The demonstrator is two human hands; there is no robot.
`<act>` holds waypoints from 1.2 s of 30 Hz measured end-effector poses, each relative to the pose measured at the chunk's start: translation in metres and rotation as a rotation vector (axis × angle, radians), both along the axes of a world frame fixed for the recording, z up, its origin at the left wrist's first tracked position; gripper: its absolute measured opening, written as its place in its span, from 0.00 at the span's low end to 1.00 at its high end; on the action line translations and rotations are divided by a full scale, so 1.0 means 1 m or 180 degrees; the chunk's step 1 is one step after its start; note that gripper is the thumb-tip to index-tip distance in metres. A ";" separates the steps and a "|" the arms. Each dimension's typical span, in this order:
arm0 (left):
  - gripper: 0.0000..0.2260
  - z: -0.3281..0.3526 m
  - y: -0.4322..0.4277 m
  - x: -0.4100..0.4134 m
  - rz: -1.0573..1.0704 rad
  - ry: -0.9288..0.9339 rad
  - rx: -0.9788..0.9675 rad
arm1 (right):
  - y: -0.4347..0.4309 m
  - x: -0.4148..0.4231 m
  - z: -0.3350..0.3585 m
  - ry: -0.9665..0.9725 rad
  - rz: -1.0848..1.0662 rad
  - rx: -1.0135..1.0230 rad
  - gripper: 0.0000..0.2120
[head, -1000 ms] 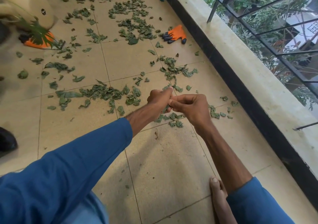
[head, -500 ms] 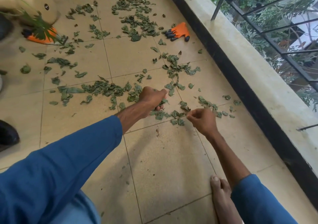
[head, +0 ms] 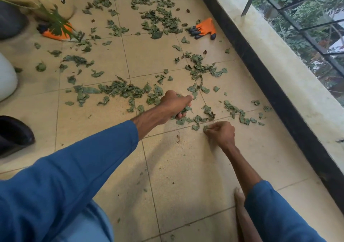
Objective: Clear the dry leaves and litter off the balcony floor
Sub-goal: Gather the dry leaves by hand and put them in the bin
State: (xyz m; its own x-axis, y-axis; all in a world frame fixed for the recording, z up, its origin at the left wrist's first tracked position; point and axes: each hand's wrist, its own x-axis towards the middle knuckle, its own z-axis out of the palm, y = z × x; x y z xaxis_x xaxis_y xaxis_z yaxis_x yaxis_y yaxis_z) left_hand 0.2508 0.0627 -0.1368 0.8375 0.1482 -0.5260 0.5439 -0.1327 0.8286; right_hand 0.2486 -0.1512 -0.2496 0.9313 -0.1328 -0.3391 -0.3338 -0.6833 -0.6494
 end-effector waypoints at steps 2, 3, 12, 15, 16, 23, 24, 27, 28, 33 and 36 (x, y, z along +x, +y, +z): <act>0.11 0.000 0.001 0.000 -0.0032 0.0010 0.0014 | -0.006 0.001 0.006 -0.0079 0.0002 0.0146 0.04; 0.11 -0.001 0.002 0.000 -0.0044 0.0016 0.0021 | -0.005 0.002 0.010 -0.0119 0.0095 0.0194 0.03; 0.12 -0.003 0.003 -0.002 -0.0097 0.0044 0.0053 | 0.053 -0.009 0.005 -0.0339 0.0857 -0.0490 0.05; 0.12 -0.002 0.001 0.000 -0.0145 0.0080 0.0047 | 0.054 -0.019 0.001 -0.0498 0.0740 -0.0536 0.07; 0.12 -0.002 0.001 0.000 -0.0158 0.0089 0.0037 | 0.052 -0.021 0.000 -0.0511 0.0740 -0.0510 0.07; 0.12 -0.005 0.001 0.001 -0.0211 0.0113 0.0030 | 0.029 -0.007 0.004 -0.0348 0.0941 -0.0067 0.12; 0.12 -0.004 0.000 0.001 -0.0218 0.0110 0.0037 | 0.027 0.000 0.005 -0.0349 0.0880 -0.0032 0.14; 0.12 -0.003 0.000 0.000 -0.0236 0.0098 0.0054 | 0.026 0.023 0.008 -0.0451 0.0838 -0.0191 0.26; 0.12 -0.003 0.001 -0.001 -0.0245 0.0099 0.0055 | 0.027 0.029 0.007 -0.0495 0.0916 -0.0324 0.28; 0.12 -0.004 0.003 -0.003 -0.0250 0.0093 0.0035 | 0.041 0.039 0.003 -0.0326 0.1473 -0.0933 0.15; 0.12 -0.004 0.004 -0.003 -0.0262 0.0087 0.0055 | 0.046 0.026 0.003 -0.0419 0.1566 -0.0932 0.06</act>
